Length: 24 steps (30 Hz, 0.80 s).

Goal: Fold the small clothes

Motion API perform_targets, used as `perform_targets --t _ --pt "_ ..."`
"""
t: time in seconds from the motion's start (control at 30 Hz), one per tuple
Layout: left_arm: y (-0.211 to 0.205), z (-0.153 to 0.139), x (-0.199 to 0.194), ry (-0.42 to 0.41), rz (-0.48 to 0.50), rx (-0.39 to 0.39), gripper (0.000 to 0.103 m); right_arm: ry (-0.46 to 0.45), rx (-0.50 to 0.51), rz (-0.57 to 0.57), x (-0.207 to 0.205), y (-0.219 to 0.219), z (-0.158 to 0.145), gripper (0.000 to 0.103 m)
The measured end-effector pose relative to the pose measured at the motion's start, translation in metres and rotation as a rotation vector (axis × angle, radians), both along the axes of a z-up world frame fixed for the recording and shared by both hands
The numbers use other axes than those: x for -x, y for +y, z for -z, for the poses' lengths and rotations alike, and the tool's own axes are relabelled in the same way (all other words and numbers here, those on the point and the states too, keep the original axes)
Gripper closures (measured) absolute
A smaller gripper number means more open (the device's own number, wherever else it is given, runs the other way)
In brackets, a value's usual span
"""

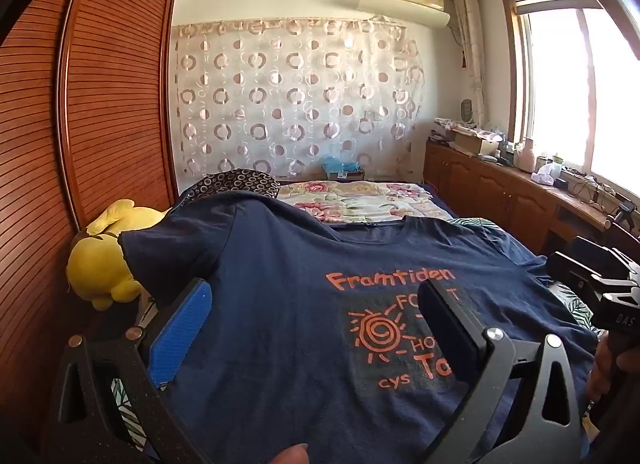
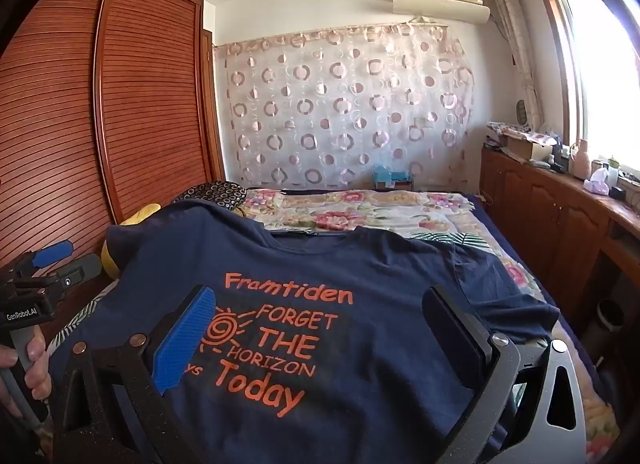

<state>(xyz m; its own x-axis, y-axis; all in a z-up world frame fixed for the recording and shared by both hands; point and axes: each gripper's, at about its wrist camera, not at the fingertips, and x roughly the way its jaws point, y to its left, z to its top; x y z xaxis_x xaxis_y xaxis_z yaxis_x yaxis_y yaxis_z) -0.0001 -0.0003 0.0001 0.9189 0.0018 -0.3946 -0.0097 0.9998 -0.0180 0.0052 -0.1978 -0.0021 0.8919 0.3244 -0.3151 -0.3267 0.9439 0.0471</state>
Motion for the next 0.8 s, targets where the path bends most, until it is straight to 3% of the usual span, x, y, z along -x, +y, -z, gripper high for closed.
perform_targets --t 0.8 --pt "-0.003 -0.009 0.012 -0.027 -0.003 -0.006 0.000 -0.021 0.002 0.002 0.006 -0.003 0.001 0.000"
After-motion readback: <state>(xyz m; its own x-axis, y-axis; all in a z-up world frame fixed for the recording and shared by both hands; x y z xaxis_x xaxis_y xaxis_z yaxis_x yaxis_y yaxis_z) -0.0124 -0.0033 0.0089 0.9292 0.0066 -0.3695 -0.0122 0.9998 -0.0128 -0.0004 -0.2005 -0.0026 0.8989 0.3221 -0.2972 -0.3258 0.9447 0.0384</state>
